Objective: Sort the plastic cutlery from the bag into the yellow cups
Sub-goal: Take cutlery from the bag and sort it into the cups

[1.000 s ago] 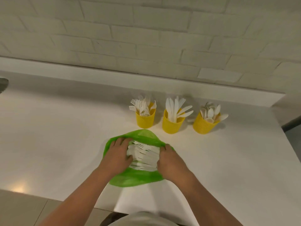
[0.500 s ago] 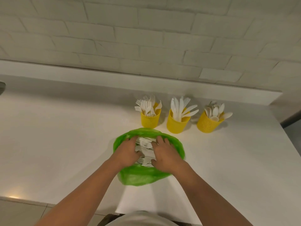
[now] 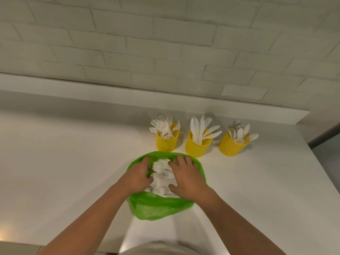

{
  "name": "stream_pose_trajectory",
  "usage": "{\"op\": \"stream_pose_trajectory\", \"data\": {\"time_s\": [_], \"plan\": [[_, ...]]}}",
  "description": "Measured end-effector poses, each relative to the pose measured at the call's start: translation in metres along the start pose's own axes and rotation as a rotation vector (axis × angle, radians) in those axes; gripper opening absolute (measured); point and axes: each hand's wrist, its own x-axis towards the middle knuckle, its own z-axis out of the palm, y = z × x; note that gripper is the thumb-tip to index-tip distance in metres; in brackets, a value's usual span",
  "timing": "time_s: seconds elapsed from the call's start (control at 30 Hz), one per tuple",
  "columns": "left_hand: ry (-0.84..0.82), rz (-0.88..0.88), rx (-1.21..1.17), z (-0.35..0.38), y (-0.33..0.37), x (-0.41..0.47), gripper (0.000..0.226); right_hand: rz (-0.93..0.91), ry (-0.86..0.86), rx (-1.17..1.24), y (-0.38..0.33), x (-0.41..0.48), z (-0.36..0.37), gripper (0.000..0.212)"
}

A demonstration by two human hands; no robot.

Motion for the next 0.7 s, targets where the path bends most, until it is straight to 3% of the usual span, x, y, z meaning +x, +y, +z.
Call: {"op": "stream_pose_trajectory", "data": {"time_s": [0.13,0.33,0.53,0.7], "plan": [[-0.007,-0.032,-0.031,0.002,-0.004,0.003,0.065,0.072,-0.061,0.075,-0.006,0.001,0.007,0.078],[0.006,-0.060,-0.087,0.004,-0.013,0.001,0.045,-0.049,-0.103,0.096,-0.012,0.003,0.008,0.050],[0.032,-0.099,-0.094,0.004,-0.018,-0.003,0.035,-0.051,-0.134,0.057,-0.014,0.002,0.010,0.051],[0.012,-0.107,-0.122,0.002,-0.018,-0.003,0.040,-0.028,-0.142,0.220,-0.008,0.009,0.007,0.063]]}}
